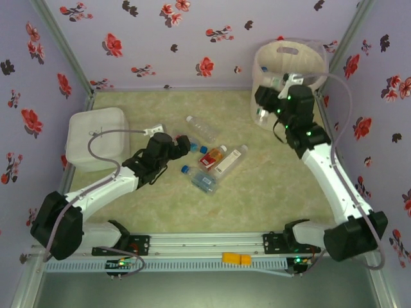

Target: Put the plastic bottles in the bin

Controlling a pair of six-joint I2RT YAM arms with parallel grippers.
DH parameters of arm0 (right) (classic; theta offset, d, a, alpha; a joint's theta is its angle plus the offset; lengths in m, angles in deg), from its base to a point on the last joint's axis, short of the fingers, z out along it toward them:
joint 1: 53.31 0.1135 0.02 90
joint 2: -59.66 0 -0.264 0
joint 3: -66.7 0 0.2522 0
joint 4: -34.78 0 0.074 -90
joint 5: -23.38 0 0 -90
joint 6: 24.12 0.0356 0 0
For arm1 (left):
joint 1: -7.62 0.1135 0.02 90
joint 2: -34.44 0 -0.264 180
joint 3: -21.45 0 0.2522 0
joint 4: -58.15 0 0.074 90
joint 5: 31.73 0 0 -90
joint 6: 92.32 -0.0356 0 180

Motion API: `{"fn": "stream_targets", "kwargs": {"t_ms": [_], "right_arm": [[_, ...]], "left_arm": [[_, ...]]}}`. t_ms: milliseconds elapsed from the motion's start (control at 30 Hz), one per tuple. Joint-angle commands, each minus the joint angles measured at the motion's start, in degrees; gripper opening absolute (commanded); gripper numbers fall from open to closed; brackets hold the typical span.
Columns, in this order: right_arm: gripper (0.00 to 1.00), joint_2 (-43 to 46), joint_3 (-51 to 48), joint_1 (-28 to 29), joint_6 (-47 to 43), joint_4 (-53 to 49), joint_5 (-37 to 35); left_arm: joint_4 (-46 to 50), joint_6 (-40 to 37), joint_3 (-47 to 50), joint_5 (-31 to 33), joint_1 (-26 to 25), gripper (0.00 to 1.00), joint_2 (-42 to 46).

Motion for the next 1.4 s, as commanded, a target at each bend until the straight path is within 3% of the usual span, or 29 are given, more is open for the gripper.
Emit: {"fn": "stream_targets", "kwargs": {"t_ms": [0, 267, 533, 633, 733, 767, 833, 1100, 1367], "right_arm": [[0.40, -4.0, 6.4, -4.8, 1.4, 4.1, 6.0], [0.39, -16.2, 17.9, -12.5, 7.1, 7.9, 3.9], [0.40, -26.6, 26.7, -14.4, 7.4, 9.6, 0.6], [0.44, -30.2, 31.0, -14.6, 6.6, 6.8, 0.6], [0.61, -32.2, 32.8, -14.6, 5.6, 5.2, -0.8], [0.70, -32.4, 33.1, -14.7, 5.5, 5.1, -0.9], [0.99, -32.5, 33.7, -14.7, 5.0, 4.7, -0.8], [1.00, -26.0, 32.8, -13.9, 1.3, 0.6, -1.4], [1.00, -13.3, 18.5, -6.2, -6.1, -4.9, -4.9]], "left_arm": [[0.8, -1.3, -1.9, -2.4, -0.4, 1.00, -0.9], [1.6, 0.4, 0.3, -3.5, -1.5, 1.00, 0.8], [1.3, 3.6, 6.0, -3.4, -2.7, 1.00, 4.2], [0.8, 4.7, 8.1, -3.4, -2.7, 1.00, 5.9], [0.1, 5.2, 9.4, -3.4, -2.7, 1.00, 7.0], [0.1, 5.3, 9.5, -3.4, -2.7, 1.00, 7.3], [0.3, 5.3, 9.6, -3.3, -2.7, 1.00, 7.8], [-0.4, 7.6, 10.6, -2.9, -2.7, 1.00, 9.8], [1.2, 14.4, 10.8, -2.4, -5.0, 1.00, 10.5]]}}
